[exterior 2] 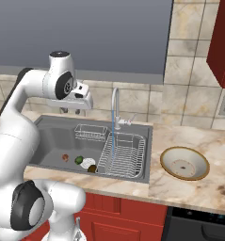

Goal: Pick the avocados from the sink and place them in one bowl. Place the mushroom in the other bowl. Then turn off the sink faucet.

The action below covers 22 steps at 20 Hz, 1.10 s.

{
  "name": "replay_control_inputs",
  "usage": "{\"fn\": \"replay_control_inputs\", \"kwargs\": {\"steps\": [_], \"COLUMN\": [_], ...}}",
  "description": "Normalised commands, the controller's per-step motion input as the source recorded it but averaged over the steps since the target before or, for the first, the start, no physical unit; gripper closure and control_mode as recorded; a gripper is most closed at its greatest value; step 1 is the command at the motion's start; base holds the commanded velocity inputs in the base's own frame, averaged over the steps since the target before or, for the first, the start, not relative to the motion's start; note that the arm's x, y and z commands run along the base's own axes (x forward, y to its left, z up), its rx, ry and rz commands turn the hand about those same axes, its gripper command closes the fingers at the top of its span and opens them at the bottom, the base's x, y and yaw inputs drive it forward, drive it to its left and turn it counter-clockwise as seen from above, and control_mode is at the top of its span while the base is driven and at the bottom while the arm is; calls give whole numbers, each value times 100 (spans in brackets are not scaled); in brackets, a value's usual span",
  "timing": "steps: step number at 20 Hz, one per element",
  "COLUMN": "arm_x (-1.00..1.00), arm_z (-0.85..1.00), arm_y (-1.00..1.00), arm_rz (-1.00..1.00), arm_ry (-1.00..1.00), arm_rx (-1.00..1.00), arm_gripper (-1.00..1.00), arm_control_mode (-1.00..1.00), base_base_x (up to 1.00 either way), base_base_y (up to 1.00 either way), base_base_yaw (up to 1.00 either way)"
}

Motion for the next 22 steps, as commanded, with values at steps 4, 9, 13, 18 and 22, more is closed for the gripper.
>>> {"fn": "replay_control_inputs", "kwargs": {"steps": [4,9,13,18,22], "arm_x": [-7,-7,-3,0,0], "arm_z": [-1,-13,-16,-11,-11], "arm_y": [0,0,0,0,0], "arm_rz": [0,0,0,0,0], "arm_ry": [0,5,2,1,2], "arm_rx": [0,0,0,0,0], "arm_gripper": [-100,-100,-100,-100,-100], "arm_control_mode": [-100,-100,-100,-100,-100], "base_base_x": [0,0,0,0,0], "base_base_y": [0,0,0,0,0], "base_base_yaw": [0,0,0,0,0]}}
